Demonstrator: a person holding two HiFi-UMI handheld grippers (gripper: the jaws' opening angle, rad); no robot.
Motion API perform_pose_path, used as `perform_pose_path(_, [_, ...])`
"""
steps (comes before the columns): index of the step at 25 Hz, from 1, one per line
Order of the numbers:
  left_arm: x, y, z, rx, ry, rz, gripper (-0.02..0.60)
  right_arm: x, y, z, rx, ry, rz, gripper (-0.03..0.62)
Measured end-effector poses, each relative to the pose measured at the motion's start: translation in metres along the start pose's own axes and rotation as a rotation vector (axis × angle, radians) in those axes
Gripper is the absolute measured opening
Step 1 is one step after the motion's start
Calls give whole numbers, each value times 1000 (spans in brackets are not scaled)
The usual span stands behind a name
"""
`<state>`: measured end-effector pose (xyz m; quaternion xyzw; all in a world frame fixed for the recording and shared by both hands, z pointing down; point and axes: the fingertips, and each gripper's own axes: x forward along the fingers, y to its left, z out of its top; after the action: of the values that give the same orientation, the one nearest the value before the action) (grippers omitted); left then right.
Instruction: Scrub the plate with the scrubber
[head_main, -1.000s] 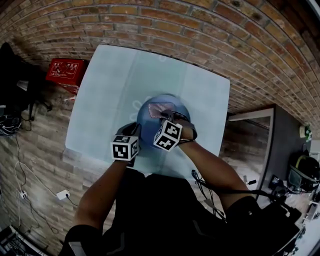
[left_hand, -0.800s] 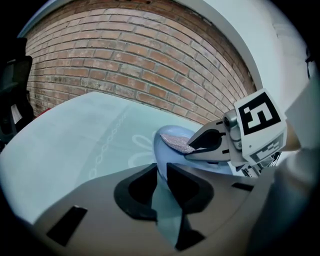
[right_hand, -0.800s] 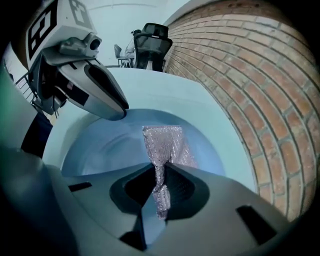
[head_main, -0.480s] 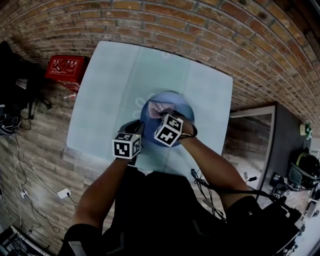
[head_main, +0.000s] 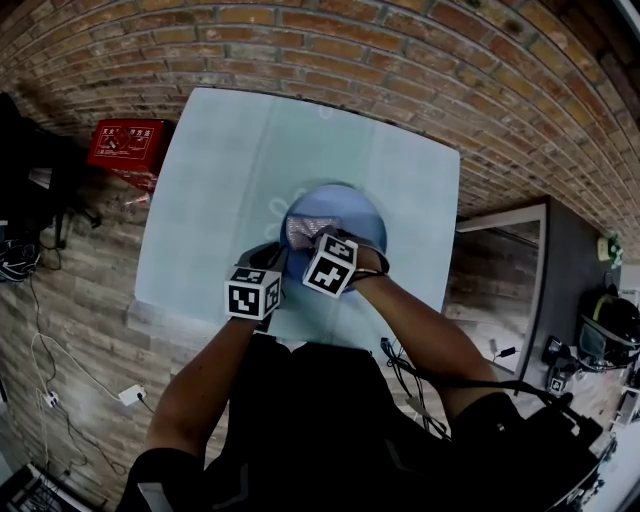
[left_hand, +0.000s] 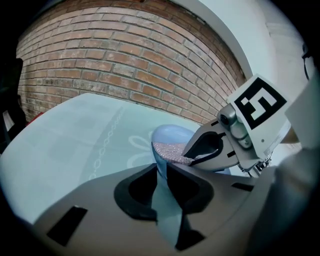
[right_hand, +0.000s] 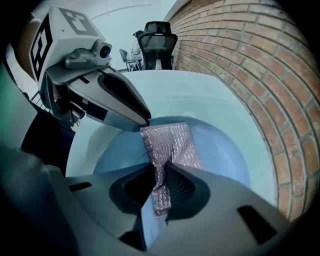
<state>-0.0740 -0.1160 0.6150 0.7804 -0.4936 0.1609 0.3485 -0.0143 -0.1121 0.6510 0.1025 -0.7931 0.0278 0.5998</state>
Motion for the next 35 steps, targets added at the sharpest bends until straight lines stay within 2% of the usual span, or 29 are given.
perform_pose_path(9, [-7,0,2,8,-15,-10,46,-3,31,-1,61,-21,102,67])
perform_pose_path(16, [-12,9,-4,-8,0,4,37,-7,58,-1,174,-67,241,69])
perform_pose_path(20, [-13,16,-6,-23,-1,17,37,-13,68,-4,205,-51,311,69])
perform_pose_path(25, [-10,13,-4,-28,-8,2,37,-21,67,-6,302,-96,357,71])
perform_pose_path(29, [-8,14,-1,-43,-18,14,37,-29,72,-11,323,-104,392,71])
perform_pose_path(35, [-7,9,6,-23,-37,-2,38,-49,55,-14,394,-207,380,69])
